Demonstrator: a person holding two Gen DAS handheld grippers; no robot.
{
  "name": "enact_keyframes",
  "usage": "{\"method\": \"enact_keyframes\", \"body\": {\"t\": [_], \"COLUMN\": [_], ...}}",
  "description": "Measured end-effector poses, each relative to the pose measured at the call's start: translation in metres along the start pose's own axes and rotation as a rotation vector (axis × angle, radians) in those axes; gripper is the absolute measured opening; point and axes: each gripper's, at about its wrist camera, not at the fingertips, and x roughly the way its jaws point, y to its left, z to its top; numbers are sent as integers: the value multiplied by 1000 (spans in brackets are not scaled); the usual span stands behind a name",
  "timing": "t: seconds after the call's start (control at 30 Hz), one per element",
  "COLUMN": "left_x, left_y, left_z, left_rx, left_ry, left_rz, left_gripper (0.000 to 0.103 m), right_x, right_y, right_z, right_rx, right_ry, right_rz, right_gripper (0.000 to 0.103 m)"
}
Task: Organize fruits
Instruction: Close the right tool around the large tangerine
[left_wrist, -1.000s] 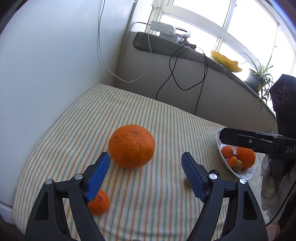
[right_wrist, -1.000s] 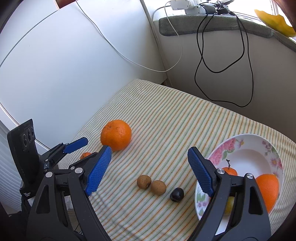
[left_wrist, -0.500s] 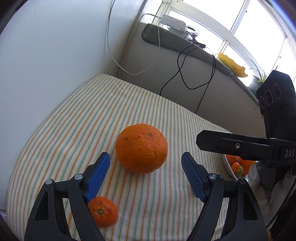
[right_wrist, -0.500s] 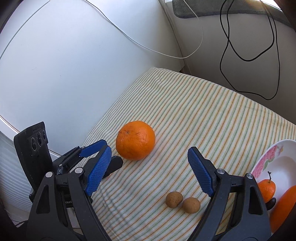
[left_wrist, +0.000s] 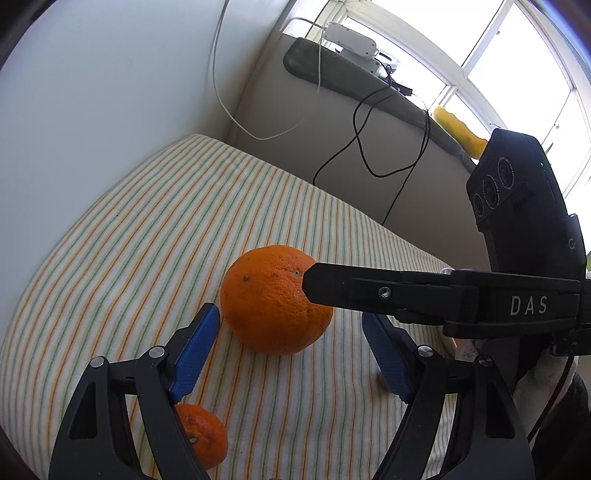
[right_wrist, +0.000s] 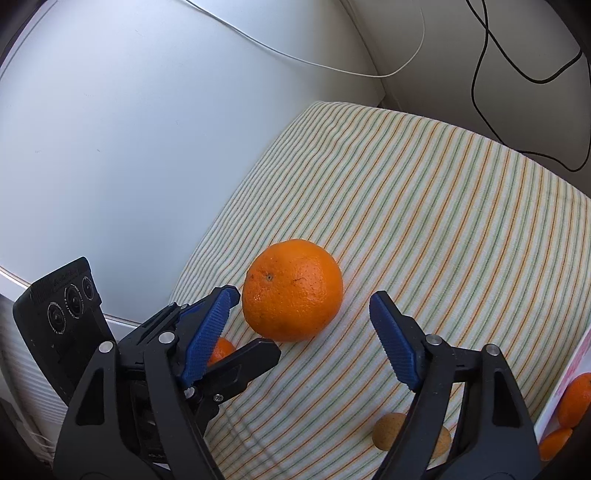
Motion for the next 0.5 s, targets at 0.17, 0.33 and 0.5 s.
{"method": "enact_keyframes", "body": {"t": [0.17,0.33,0.5], "left_x": [3,3,4], "left_y": [-1,-1,0], "left_z": [2,2,2], "left_rx": [3,9,11], "left_ry": [10,13,13], "left_rz": [-5,1,10], "left_gripper": [78,77,75], "right_x": [10,19,27], "right_y": [2,0,-2], "right_z": [5,10,12], "right_rx": [7,13,26], "right_ry": [11,26,45], "right_rz": [-16,-18,10], "right_gripper": [75,74,66]}}
